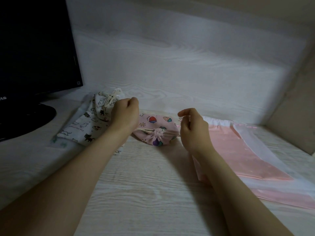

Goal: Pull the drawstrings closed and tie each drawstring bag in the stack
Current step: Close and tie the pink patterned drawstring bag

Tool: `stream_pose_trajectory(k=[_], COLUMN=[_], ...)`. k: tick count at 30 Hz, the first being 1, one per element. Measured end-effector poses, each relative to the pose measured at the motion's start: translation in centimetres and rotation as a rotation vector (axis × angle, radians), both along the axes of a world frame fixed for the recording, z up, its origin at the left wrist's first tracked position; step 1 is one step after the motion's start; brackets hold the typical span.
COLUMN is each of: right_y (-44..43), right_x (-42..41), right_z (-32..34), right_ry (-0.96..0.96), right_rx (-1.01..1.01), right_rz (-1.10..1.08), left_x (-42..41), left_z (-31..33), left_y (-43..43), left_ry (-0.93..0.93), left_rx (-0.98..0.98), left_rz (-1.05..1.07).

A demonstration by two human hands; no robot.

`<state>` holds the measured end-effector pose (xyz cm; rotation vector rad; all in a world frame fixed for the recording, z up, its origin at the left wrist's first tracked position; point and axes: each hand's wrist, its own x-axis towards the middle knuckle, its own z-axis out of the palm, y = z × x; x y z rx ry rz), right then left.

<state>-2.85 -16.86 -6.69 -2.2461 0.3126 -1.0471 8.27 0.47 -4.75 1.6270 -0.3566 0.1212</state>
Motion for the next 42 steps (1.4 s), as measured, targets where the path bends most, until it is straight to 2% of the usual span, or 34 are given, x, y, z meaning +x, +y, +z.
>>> stream_pose_trajectory(k=[5, 9, 14, 19, 23, 26, 31, 34, 37, 42], right_y=[0.4, 0.7, 0.2, 0.0, 0.3, 0.3, 0.4, 0.4, 0.6, 0.9], right_x=[-0.2, -0.7, -0.6, -0.4, -0.3, -0.2, 0.2, -0.4, -0.6, -0.5], right_z=[-0.6, -0.5, -0.4, -0.7, -0.8, -0.8, -0.9, -0.6, -0.5, -0.2], right_ry=[0.198, 0.221, 0.241, 0.329, 0.371, 0.323, 0.278, 0.279, 0.282, 0.112], right_rx=[-0.235, -0.307, -0.341, -0.389, -0.476, -0.527, -0.586, -0.473, -0.482, -0.461], right_rz=[0.122, 0.158, 0.038, 0.013, -0.121, -0.175, -0.108, -0.036, -0.076, -0.048], left_x=[-0.9, -0.8, 0.5, 0.4, 0.1, -0.2, -1.2, -1.5, -1.5, -1.0], left_z=[-0.5, -1.5, -2.3, -2.5, -2.5, -1.9, -1.4, -1.1, -0.9, -1.4], left_y=[0.1, 0.5, 0.4, 0.6, 0.7, 0.7, 0.9, 1.0, 1.0, 0.5], left_ry=[-0.320, -0.649, -0.807, -0.859, -0.889, -0.843, -0.796, -0.815, -0.888, -0.963], left_rx=[0.222, 0.556, 0.697, 0.789, 0.814, 0.792, 0.808, 0.800, 0.722, 0.646], left_rz=[-0.072, -0.113, -0.082, -0.047, 0.023, 0.042, 0.090, 0.073, 0.074, 0.044])
